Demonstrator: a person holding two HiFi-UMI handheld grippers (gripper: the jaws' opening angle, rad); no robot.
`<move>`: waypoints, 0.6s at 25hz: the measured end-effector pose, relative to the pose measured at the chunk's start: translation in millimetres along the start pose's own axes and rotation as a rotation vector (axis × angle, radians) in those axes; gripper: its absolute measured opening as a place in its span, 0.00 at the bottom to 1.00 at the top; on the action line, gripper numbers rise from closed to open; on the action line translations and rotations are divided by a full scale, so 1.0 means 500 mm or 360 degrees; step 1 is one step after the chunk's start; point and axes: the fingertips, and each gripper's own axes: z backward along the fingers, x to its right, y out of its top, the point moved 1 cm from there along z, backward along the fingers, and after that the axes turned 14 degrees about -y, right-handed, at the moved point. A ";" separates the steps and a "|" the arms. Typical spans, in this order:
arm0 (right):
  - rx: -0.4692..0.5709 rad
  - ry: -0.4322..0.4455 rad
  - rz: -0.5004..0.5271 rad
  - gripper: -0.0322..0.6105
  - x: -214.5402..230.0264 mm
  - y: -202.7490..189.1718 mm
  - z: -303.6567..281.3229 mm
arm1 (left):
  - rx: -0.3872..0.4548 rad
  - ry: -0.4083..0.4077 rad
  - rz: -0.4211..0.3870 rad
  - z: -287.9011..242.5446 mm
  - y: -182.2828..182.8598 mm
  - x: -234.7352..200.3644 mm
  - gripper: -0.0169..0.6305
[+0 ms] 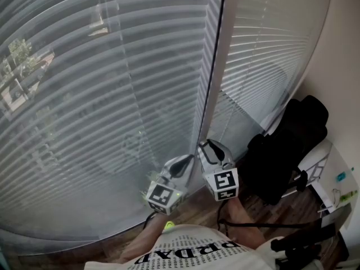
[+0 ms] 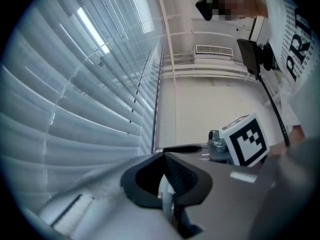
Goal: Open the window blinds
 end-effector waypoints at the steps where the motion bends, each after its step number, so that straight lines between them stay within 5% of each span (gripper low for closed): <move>1: -0.0002 0.0000 -0.0026 0.26 0.001 -0.001 0.000 | 0.0001 -0.0001 0.0002 -0.001 0.000 0.000 0.02; 15: -0.0098 0.0024 -0.0509 0.26 0.006 -0.004 0.003 | 0.0001 -0.0007 0.0007 -0.001 -0.002 0.004 0.02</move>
